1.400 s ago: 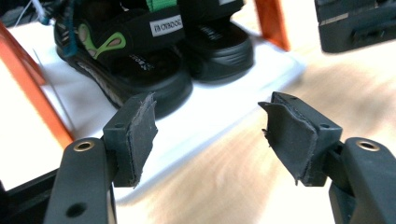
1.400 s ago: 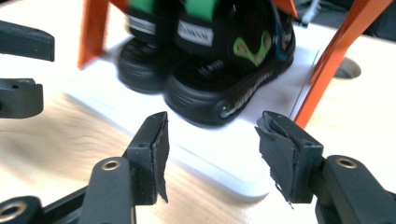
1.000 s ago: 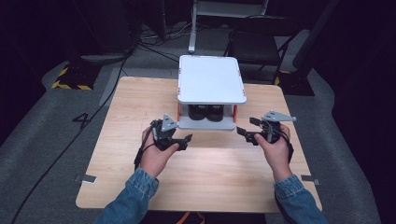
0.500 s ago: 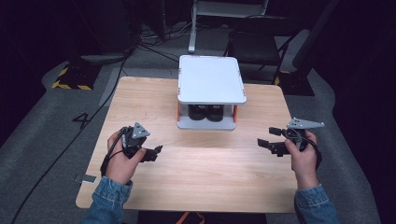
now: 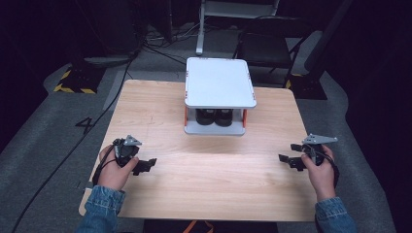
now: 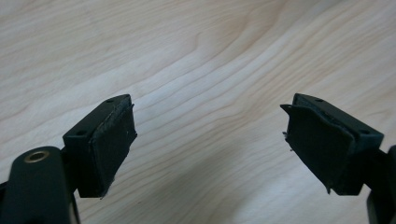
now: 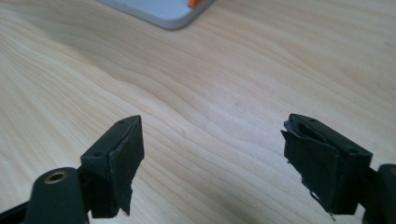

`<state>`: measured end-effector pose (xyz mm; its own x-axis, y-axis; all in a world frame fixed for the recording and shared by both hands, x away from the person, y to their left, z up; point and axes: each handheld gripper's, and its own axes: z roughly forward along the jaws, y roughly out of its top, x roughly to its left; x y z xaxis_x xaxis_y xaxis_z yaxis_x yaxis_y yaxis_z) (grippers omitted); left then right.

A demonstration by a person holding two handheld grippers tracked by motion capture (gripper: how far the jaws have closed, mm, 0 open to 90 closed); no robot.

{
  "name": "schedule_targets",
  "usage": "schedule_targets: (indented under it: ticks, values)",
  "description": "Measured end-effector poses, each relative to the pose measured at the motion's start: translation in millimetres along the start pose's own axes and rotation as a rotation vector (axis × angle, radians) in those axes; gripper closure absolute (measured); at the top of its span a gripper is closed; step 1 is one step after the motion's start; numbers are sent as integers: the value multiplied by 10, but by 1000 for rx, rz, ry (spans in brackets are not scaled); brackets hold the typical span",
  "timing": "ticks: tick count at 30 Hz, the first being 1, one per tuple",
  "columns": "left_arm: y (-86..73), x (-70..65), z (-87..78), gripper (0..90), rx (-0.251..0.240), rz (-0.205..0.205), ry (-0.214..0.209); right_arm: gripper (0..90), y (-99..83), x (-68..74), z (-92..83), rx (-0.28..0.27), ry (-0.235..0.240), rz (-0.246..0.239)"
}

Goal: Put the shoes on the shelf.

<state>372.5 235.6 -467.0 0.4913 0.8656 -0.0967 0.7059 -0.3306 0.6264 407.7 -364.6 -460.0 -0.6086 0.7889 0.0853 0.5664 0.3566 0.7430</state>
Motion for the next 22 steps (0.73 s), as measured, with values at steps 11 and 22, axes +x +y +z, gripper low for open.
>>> schedule_targets:
  ticks: [11,22]
  values:
    - [-104,154,274,161,-95,-15,121,154,-233,-54,398,8,-134,-12]
    - [-145,210,348,99,-80,-33,126,74,-197,-12,457,25,-175,33]
